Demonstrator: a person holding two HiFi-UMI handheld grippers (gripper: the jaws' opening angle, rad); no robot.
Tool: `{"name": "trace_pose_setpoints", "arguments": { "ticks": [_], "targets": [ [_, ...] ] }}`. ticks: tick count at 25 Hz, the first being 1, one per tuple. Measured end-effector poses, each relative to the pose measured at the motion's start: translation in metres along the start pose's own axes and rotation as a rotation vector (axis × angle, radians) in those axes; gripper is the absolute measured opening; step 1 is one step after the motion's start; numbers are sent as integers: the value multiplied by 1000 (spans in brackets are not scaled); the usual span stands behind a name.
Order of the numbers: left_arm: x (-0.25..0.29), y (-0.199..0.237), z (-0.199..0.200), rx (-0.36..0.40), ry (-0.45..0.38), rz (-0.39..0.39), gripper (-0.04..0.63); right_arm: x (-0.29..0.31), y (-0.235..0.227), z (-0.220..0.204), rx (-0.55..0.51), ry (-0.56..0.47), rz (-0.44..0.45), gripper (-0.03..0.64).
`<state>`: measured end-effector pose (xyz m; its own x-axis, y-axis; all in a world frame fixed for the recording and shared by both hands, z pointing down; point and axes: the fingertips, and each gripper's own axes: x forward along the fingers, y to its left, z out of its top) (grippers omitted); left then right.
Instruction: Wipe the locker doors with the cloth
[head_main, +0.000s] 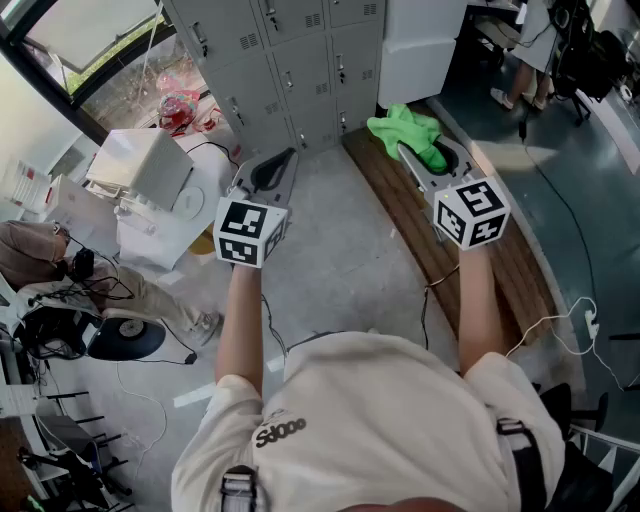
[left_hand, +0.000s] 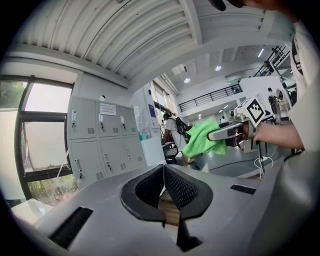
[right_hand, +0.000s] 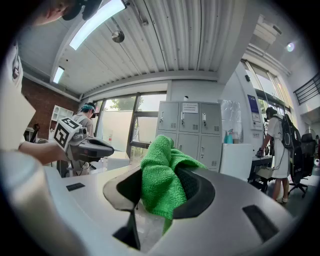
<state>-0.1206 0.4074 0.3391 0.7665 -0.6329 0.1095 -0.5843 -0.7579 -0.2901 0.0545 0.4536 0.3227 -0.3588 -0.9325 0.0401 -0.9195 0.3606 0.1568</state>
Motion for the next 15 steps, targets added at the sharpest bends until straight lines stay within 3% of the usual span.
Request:
{"name": "trace_pose_setpoints", "arguments": {
  "ticks": [4, 9, 15],
  "targets": [
    [11, -25, -1, 1, 16, 16, 18, -18, -19, -13, -9, -1, 26, 133],
    [31, -37, -10, -30, 60, 30, 18, -23, -53, -25, 55, -20, 42, 132],
    [60, -20, -8, -23, 41, 57, 18, -1, -74, -34, 34, -16, 43, 132]
  ]
}}
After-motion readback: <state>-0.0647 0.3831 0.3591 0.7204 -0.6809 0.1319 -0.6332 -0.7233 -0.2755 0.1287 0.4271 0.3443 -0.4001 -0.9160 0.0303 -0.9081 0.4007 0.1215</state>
